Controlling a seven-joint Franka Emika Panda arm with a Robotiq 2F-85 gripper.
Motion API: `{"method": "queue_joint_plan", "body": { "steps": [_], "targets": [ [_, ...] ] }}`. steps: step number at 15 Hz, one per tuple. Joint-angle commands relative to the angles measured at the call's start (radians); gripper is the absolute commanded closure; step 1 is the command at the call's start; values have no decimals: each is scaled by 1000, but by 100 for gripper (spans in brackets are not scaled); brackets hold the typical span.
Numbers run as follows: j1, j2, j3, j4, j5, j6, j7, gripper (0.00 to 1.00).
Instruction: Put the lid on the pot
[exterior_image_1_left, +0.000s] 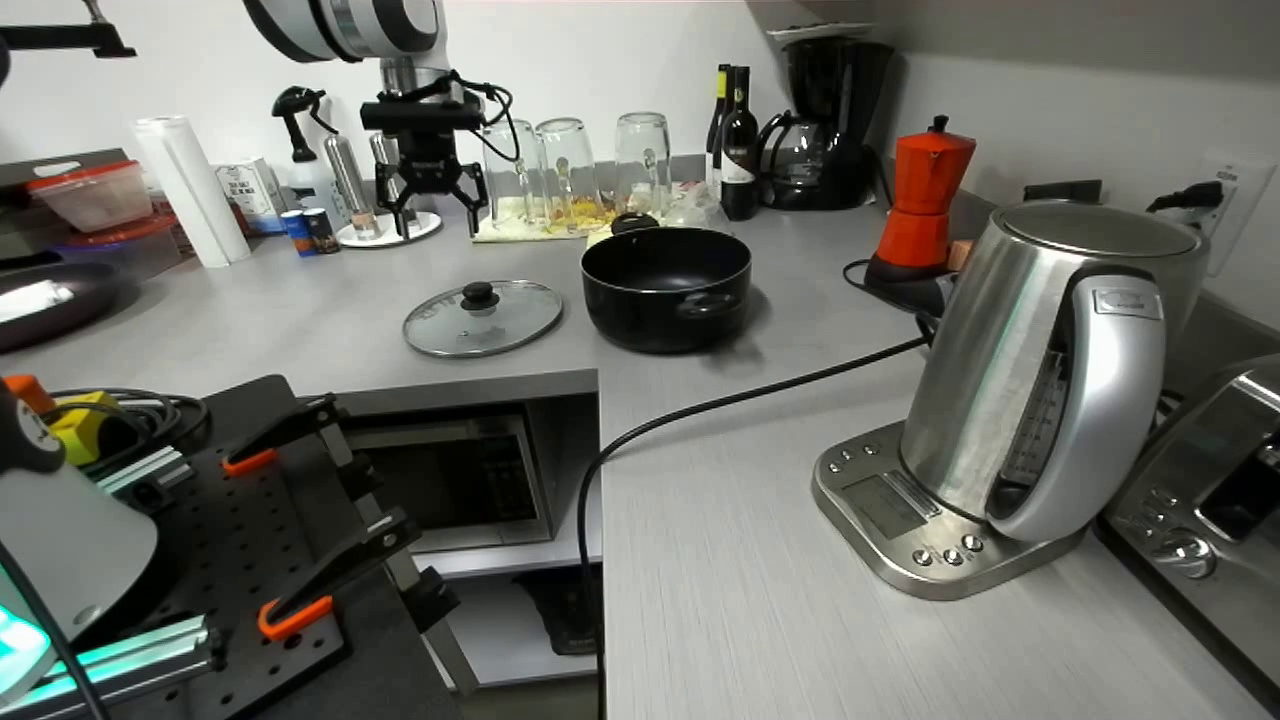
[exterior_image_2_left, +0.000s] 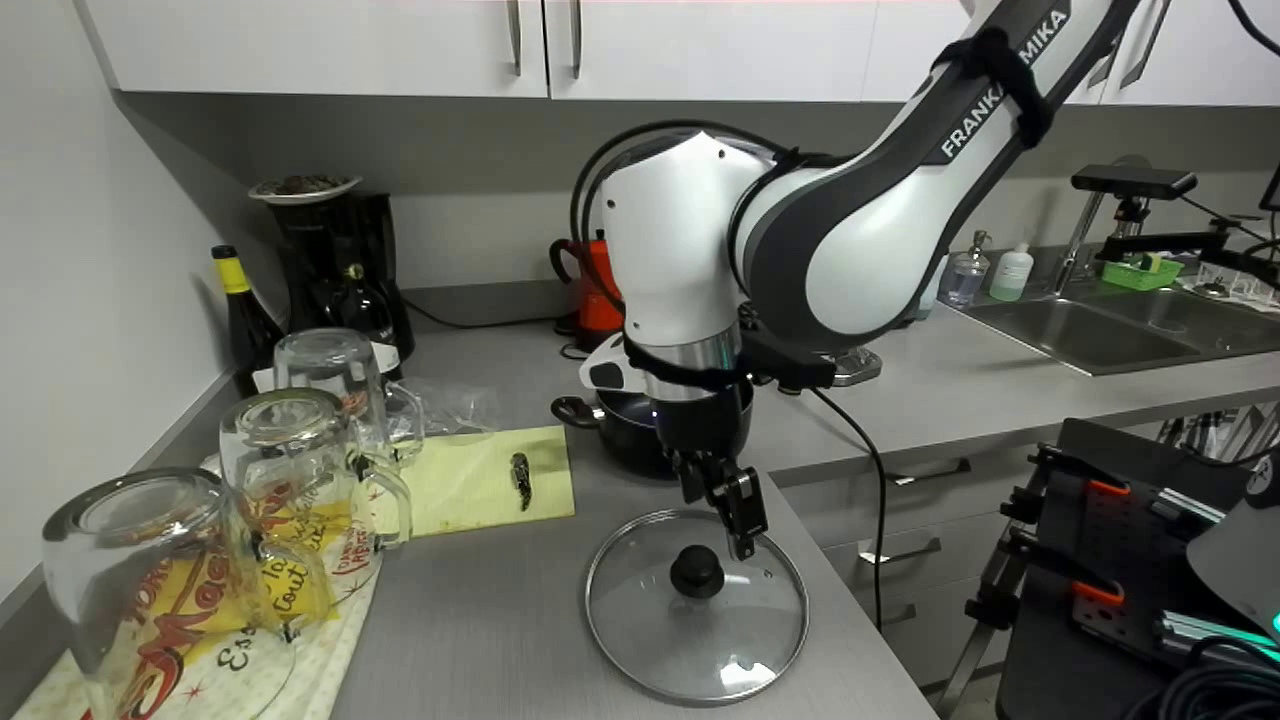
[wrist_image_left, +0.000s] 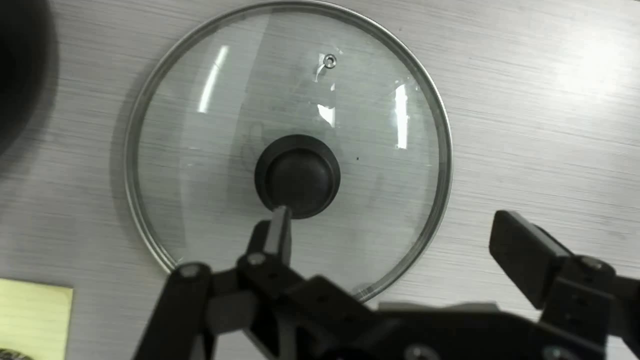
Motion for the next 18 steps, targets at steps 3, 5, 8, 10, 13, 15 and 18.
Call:
{"method": "queue_joint_plan", "body": {
  "steps": [3, 5, 8, 10, 13, 15, 18],
  "targets": [
    [21, 74, -7, 7, 0, 69, -3, 0],
    [25, 102, -16, 15, -11, 103, 1, 0],
    [24, 131, -28, 16, -16, 134, 6, 0],
    [22, 142, -40, 10, -24, 149, 11, 0],
    [15, 153, -58, 8, -29, 164, 12, 0],
    [15, 154, -65, 8, -30, 172, 14, 0],
    [16, 153, -71, 6, -36, 178, 15, 0]
  ]
}}
